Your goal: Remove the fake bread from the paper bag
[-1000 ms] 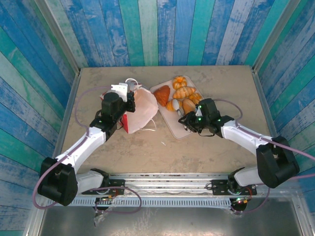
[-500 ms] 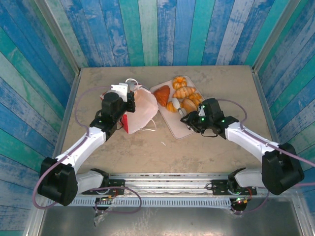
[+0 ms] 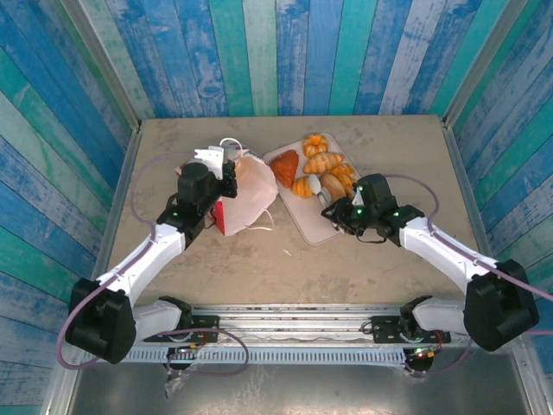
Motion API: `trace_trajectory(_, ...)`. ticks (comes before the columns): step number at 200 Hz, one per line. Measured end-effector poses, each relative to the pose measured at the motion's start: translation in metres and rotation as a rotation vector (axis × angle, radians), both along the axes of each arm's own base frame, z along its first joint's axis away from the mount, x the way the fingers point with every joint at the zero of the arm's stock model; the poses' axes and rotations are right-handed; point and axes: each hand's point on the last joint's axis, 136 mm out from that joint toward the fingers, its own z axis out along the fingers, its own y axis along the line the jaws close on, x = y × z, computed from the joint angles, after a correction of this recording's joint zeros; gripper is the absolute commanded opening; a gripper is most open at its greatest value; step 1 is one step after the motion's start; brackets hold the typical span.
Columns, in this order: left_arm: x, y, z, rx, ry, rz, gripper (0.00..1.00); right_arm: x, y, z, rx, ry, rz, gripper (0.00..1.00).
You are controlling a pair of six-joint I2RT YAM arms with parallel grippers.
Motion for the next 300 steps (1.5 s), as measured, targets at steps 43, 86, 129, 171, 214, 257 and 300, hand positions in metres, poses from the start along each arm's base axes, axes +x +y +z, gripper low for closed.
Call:
trace_trajectory(43, 0.000, 0.000, 0.000, -0.003, 0.000, 0.000, 0.07, 0.001, 0.004, -0.007, -0.014, 0.011, 0.020, 0.42)
trace_trajectory(86, 0.000, 0.000, 0.000, -0.003, 0.000, 0.000, 0.07, -0.003, 0.007, -0.007, -0.023, 0.019, 0.035, 0.42)
trace_trajectory(129, 0.000, 0.000, 0.001, -0.003, 0.000, 0.000, 0.07, -0.002, 0.003, 0.005, -0.050, -0.004, 0.030, 0.42)
trace_trajectory(171, -0.001, -0.001, 0.000, -0.001, 0.000, -0.009, 0.07, -0.007, -0.003, 0.027, -0.058, -0.052, 0.029, 0.42)
trace_trajectory(214, -0.005, -0.008, 0.000, 0.013, -0.002, -0.060, 0.07, -0.020, 0.007, 0.069, -0.034, -0.144, 0.094, 0.39)
trace_trajectory(257, -0.011, -0.013, 0.003, 0.068, -0.030, -0.121, 0.05, -0.055, 0.058, 0.116, 0.013, -0.269, 0.286, 0.39)
trace_trajectory(300, -0.029, -0.011, 0.014, 0.132, -0.104, -0.168, 0.06, -0.067, 0.073, 0.113, -0.013, -0.301, 0.381, 0.39)
